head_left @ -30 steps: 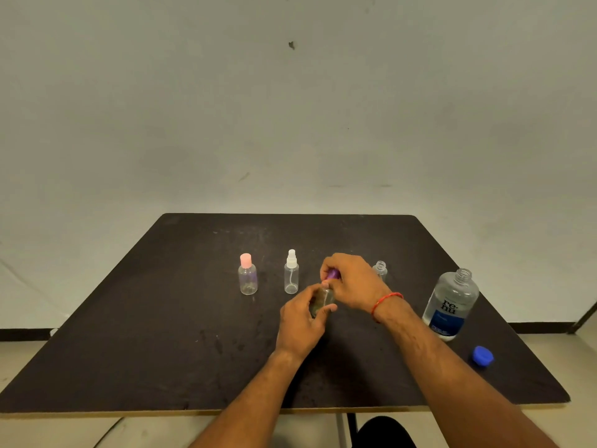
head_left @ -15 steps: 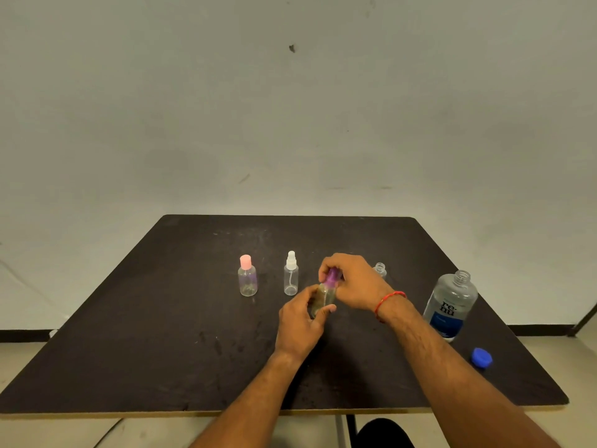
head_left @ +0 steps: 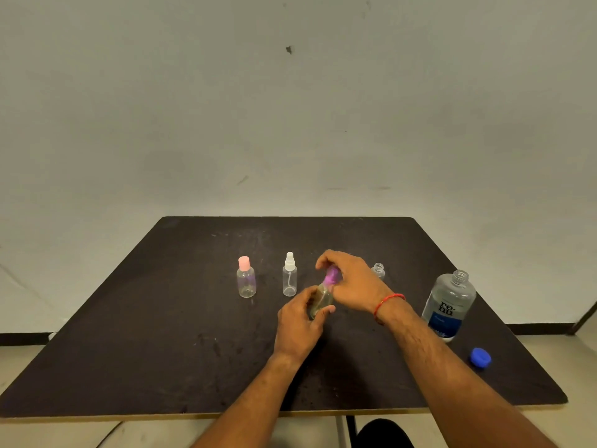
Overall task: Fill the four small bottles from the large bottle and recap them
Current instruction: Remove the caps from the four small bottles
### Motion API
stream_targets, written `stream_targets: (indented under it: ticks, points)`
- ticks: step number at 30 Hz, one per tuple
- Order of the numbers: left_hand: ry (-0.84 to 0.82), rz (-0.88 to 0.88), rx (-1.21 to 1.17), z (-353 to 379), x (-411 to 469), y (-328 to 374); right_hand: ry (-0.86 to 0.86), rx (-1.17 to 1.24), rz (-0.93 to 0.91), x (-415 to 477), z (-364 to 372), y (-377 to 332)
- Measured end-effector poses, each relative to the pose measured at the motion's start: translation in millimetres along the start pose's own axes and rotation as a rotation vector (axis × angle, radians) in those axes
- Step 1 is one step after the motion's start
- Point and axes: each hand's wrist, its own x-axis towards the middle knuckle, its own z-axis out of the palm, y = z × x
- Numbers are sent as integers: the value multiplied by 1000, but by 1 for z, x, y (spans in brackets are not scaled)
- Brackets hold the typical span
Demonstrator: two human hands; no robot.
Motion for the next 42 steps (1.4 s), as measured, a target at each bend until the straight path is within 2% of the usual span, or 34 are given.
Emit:
stream_targets:
  ticks: [4,10,18,25,32,42]
  points:
    - [-10,-3,23,-1,-2,0,42,-94,122,1,2,3]
    - [18,-26,29,-1,0,0,78,-132,73,-5,-25,-12]
    - [104,-99,-42,4,6,-5,424,-37,68,-34,-56,1]
    - [120,-149,-60,17,20,-9,627,138,304,-42,13,30]
    - [72,-233,-86,37,45,-3,644,171,436,-35,54,49]
    - [59,-257,-89,52,57,-12,529,-119,435,-26,78,63]
